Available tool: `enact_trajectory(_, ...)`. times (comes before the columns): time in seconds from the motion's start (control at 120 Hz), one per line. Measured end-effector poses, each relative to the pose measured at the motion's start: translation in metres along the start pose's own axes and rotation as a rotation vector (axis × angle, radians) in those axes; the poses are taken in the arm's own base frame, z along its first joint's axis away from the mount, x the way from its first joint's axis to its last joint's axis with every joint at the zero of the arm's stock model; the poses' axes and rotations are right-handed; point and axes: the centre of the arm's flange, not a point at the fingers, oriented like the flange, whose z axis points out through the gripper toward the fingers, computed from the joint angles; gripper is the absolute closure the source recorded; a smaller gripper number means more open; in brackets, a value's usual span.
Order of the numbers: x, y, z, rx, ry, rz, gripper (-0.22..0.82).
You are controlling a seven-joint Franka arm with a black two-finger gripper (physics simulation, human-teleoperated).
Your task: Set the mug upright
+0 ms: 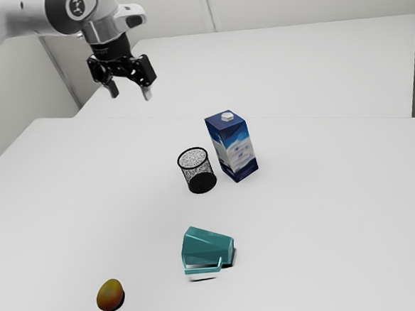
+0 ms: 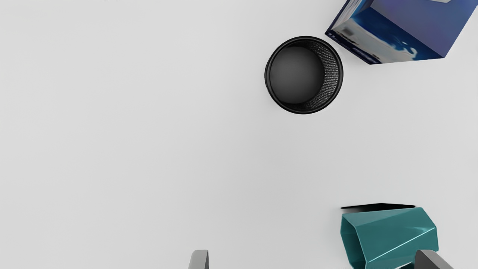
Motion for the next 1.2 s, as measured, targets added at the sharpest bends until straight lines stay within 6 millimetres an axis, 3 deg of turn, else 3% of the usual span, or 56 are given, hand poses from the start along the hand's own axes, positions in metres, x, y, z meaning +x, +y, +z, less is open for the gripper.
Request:
enact_trajectory(0.367,-0.006,-0.013,0.009,-0.032,-0.035,-0.071,0.00)
enact_trajectory(0.5,-0.023,-0.021,0.017,-0.091,-0.060,-0.113,0.00)
enact_trajectory(0.675,-0.056,-0.022,0.050,-0.194,-0.139,-0.162,0.00)
enact_trajectory(0.808,-0.086,0.003,0.076,-0.286,-0.170,-0.147,0.00)
enact_trajectory(1.0,-0.122,0.008,0.121,-0.413,-0.157,-0.132,0.00)
enact_trajectory(1.2,-0.143,0.017,0.172,-0.545,-0.149,-0.115,0.00)
